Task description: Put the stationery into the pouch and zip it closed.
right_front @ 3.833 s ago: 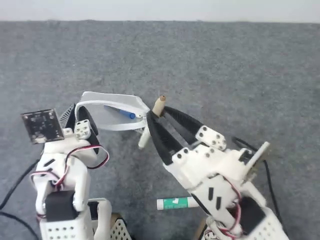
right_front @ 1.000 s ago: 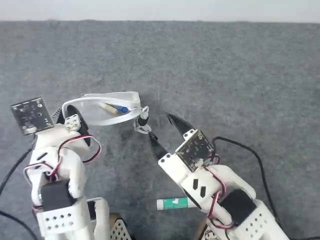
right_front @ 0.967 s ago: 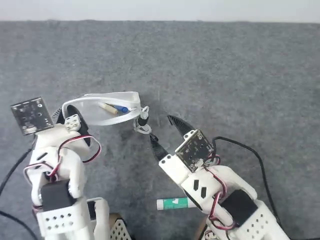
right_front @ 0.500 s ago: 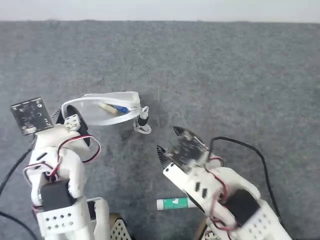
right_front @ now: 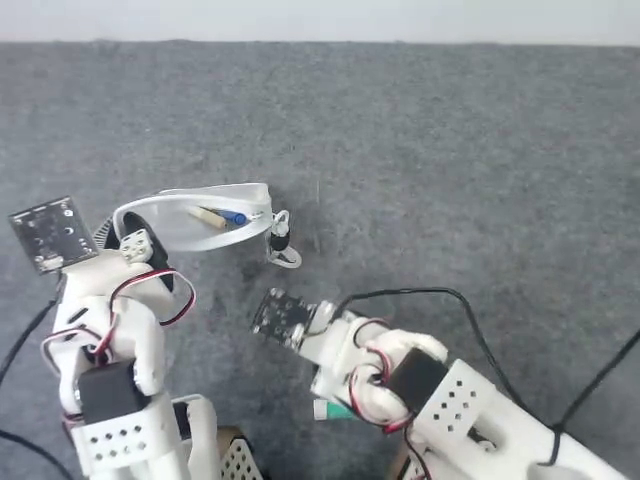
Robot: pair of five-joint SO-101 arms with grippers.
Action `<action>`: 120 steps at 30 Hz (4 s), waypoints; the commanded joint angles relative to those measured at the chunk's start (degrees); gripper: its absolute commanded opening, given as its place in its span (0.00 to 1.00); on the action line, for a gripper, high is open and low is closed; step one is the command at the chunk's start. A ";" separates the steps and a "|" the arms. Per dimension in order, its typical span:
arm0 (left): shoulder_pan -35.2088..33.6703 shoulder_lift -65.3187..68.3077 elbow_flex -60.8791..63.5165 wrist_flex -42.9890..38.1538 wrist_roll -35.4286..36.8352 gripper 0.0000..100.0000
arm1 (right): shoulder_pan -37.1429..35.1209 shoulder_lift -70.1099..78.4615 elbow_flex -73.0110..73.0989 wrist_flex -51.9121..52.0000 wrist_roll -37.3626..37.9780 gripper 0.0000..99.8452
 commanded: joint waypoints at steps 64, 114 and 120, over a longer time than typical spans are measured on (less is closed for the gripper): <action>-3.60 0.26 -2.51 -3.60 0.70 0.02 | 1.54 12.70 -9.23 0.75 -8.35 0.01; 19.60 0.26 -4.00 -0.53 -3.78 0.01 | 8.04 -45.32 19.60 -55.52 -15.47 0.01; 19.52 0.26 -3.82 -0.53 -3.78 0.01 | 8.04 -35.91 19.52 -68.00 -15.82 0.01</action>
